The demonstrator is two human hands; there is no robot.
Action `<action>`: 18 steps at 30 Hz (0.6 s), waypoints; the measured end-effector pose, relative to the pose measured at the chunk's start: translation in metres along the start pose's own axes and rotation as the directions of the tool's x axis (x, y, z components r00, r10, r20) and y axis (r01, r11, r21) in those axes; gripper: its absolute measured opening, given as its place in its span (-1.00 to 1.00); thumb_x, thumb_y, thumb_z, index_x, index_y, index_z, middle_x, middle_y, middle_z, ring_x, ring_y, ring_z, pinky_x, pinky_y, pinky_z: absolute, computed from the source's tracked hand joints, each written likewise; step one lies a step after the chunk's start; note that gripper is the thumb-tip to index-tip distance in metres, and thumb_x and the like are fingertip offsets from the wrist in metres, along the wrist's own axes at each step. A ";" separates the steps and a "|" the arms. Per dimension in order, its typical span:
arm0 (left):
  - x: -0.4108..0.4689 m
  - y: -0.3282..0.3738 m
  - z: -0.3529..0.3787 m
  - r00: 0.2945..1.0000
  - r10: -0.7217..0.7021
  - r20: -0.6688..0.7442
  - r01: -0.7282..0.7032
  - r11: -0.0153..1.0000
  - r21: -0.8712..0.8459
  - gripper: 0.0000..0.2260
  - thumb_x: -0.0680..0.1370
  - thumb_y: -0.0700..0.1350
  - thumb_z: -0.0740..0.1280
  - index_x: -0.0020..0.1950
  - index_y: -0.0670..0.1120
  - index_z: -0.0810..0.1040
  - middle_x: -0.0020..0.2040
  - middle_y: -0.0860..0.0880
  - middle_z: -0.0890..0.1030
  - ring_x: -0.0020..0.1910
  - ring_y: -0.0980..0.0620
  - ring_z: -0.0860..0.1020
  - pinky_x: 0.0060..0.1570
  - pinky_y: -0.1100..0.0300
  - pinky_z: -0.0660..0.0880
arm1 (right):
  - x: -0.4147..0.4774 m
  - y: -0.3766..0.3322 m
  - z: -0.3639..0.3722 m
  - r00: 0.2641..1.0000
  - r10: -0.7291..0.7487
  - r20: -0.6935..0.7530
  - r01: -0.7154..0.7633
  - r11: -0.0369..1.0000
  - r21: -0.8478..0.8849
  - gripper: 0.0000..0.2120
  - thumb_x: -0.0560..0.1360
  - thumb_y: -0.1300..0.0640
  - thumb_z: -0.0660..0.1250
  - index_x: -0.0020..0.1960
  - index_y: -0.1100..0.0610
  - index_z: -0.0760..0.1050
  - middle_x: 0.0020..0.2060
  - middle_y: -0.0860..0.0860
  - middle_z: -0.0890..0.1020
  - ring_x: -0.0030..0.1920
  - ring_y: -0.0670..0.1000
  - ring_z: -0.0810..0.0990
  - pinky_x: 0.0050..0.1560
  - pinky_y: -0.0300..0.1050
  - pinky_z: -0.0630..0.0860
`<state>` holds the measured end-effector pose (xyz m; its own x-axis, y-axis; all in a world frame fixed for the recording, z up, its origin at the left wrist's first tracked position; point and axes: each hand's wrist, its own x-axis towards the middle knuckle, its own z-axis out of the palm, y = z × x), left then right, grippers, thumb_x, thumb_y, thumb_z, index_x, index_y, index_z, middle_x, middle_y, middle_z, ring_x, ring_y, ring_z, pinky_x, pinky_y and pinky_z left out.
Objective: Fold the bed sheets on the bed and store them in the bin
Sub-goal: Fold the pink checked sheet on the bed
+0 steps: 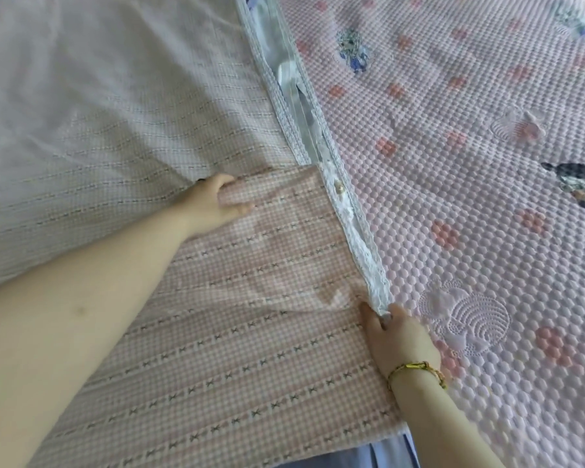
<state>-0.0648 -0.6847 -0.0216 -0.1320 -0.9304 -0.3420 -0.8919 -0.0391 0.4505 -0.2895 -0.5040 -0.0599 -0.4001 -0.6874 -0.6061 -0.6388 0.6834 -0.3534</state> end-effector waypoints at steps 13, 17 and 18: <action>-0.010 -0.060 -0.018 0.919 -0.153 -0.364 0.261 0.927 0.270 -0.65 0.63 0.00 0.06 0.21 -0.17 0.49 0.17 -0.28 0.52 0.17 -0.25 0.44 0.12 0.02 0.30 | 0.006 -0.008 0.003 0.995 0.086 -0.060 -0.083 0.996 0.040 -0.51 0.55 -0.24 -0.09 -0.23 0.12 0.34 -0.30 0.02 0.46 -0.18 0.06 0.43 -0.19 -0.10 0.31; 0.001 -0.020 0.002 0.984 0.007 -0.177 0.023 0.986 0.164 -0.57 0.61 0.08 0.07 0.43 -0.08 0.27 0.37 -0.13 0.40 0.33 -0.15 0.36 0.27 0.07 0.25 | 0.006 -0.003 0.007 0.990 0.088 -0.113 -0.077 0.992 0.099 -0.53 0.55 -0.22 -0.02 -0.30 0.13 0.29 -0.37 0.00 0.44 -0.34 -0.02 0.39 -0.35 -0.15 0.27; 0.003 -0.004 0.006 0.990 0.071 -0.120 -0.059 0.993 0.107 -0.55 0.60 0.11 0.09 0.44 -0.06 0.26 0.38 -0.12 0.39 0.33 -0.13 0.37 0.25 0.10 0.28 | 0.005 -0.002 0.009 0.988 0.086 -0.128 -0.072 0.992 0.107 -0.54 0.55 -0.22 -0.01 -0.29 0.13 0.30 -0.37 -0.01 0.44 -0.33 -0.02 0.39 -0.36 -0.15 0.26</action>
<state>-0.0647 -0.6854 -0.0298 -0.1424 -0.9678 -0.2075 -0.9237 0.0546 0.3792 -0.2841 -0.5069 -0.0685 -0.5346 -0.6520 -0.5377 -0.5345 0.7536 -0.3825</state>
